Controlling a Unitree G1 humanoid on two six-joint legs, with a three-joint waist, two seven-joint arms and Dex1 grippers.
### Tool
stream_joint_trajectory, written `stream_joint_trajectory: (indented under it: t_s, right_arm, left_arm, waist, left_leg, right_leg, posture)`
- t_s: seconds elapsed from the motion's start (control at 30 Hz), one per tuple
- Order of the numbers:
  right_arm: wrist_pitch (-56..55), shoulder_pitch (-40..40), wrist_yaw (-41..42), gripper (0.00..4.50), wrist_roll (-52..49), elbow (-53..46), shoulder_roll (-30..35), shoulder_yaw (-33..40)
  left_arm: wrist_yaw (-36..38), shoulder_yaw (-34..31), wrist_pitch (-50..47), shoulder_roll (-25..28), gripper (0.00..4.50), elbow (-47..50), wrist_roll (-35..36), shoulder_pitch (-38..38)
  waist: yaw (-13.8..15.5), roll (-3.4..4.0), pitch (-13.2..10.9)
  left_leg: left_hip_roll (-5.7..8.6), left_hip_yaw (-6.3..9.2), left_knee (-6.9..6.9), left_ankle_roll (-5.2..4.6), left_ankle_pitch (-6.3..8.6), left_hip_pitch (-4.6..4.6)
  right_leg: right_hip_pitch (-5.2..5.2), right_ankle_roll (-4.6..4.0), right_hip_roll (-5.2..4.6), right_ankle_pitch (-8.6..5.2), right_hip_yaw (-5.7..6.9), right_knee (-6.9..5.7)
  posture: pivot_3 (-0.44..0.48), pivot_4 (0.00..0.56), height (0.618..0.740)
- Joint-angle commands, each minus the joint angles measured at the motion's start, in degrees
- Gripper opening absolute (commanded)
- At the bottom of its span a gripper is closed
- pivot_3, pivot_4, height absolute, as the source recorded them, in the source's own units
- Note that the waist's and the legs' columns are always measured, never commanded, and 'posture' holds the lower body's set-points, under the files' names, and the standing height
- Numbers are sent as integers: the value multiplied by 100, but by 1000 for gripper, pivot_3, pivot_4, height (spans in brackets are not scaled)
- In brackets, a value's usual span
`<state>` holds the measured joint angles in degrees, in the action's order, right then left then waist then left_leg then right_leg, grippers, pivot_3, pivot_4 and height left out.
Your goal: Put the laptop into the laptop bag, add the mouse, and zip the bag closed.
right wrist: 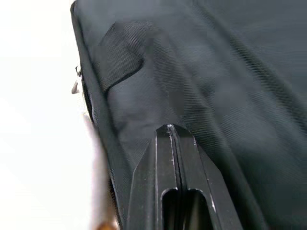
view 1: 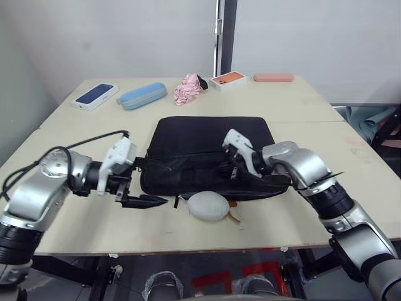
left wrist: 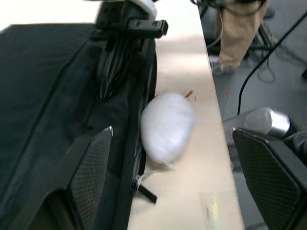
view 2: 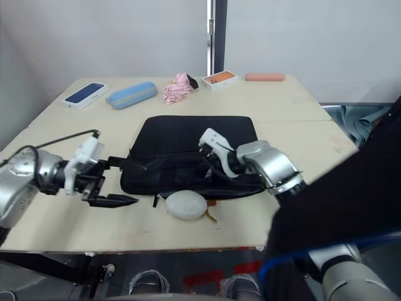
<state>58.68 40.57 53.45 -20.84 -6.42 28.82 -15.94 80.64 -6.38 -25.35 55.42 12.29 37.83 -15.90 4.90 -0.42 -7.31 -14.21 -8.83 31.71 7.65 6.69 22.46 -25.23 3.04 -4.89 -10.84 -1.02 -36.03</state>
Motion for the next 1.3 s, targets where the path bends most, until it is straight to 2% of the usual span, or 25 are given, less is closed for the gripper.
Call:
stream_joint_trajectory:
  t_s: [0.03,0.13,0.3,0.4,0.57,0.7,0.8,0.87,0.9,1.0,1.03,1.13,1.3]
  right_arm:
    - [422,-4,70,0,-661,-663,111,721]
    - [883,-143,80,0,-1234,-1184,304,1249]
    - [1480,-533,-21,0,-2122,-2067,710,2118]
    - [1756,-871,-111,0,-2809,-2586,1016,3140]
    - [2170,-1470,-302,0,-4151,-3129,1566,4543]
    - [2305,-2238,-477,1150,-5953,-3395,2356,5575]
    - [1889,-2863,-978,2227,-6993,-3477,2874,5896]
    - [1589,-3172,-1327,2664,-7452,-3463,3137,5995]
    - [1458,-3288,-1456,3184,-7620,-3461,3245,6011]
    - [1072,-3535,-1820,4343,-7937,-3518,3557,5864]
    - [960,-3550,-1927,4481,-7962,-3501,3640,5731]
    - [683,-3505,-2133,4481,-8008,-3446,3862,5162]
    - [511,-2666,-2375,4481,-7148,-3343,3665,3216]
  left_arm:
    - [78,-201,-205,2,4178,-141,291,-275]
    - [133,-81,-321,-159,4178,-256,409,-588]
    - [173,472,-153,-645,4178,-574,67,-1207]
    - [223,827,157,-1129,3341,-994,-232,-1693]
    - [536,1360,614,-1653,1549,-1767,-768,-2193]
    - [848,1710,1359,-2143,71,-2864,-1296,-2676]
    - [1080,1756,1750,-2358,0,-3624,-1500,-2981]
    - [1175,1947,2094,-2386,0,-4037,-1645,-3079]
    - [1186,2017,2258,-2398,0,-4185,-1706,-3107]
    - [1186,2114,2831,-2556,0,-4904,-2127,-3230]
    - [1180,2110,2979,-2604,0,-5103,-2214,-3268]
    - [1176,2012,3193,-2732,0,-5444,-2308,-3352]
    - [1111,1975,3459,-2870,0,-5745,-2455,-3382]
  waist:
    - [21,1,-4]
    - [58,1,-8]
    - [123,-4,-13]
    - [147,-6,-17]
    - [145,-7,-18]
    - [184,-3,-21]
    - [207,-3,-23]
    - [201,-3,-23]
    - [210,-3,-23]
    - [225,-5,-24]
    - [231,-5,-24]
    - [244,-11,-28]
    - [272,-11,-28]
  left_leg:
    - [0,-1,0,0,0,0]
    - [-1,-2,0,0,0,0]
    - [0,-3,0,0,0,-3]
    - [1,-4,1,-1,-1,-4]
    - [1,-10,0,-2,-1,-7]
    - [1,-16,0,-6,-1,-11]
    - [0,-17,0,-7,-1,-12]
    - [0,-17,1,-8,-1,-12]
    - [2,-18,1,-10,0,-12]
    - [6,-18,2,-13,0,-10]
    - [7,-17,2,-14,0,-9]
    - [8,-13,2,-16,1,-2]
    - [8,5,9,-19,1,29]
  right_leg:
    - [-2,0,0,0,-1,0]
    - [-2,0,0,0,-2,-1]
    - [2,0,-1,0,-7,-1]
    - [4,0,-2,0,-16,-1]
    - [5,1,0,0,-24,0]
    - [8,2,-2,0,-28,3]
    - [10,4,-1,0,-30,6]
    - [13,6,-2,1,-30,11]
    - [13,7,-3,1,-29,12]
    - [18,13,-8,1,-27,18]
    - [17,15,-8,1,-27,20]
    - [18,19,-10,2,-23,27]
    - [9,19,-10,4,-9,30]
  posture:
    - [0,150,740]
    - [0,150,740]
    - [0,150,740]
    - [0,150,740]
    - [0,150,740]
    - [0,150,740]
    - [0,150,740]
    - [0,150,740]
    - [0,150,740]
    - [0,150,740]
    - [0,150,740]
    - [0,150,740]
    - [0,150,740]
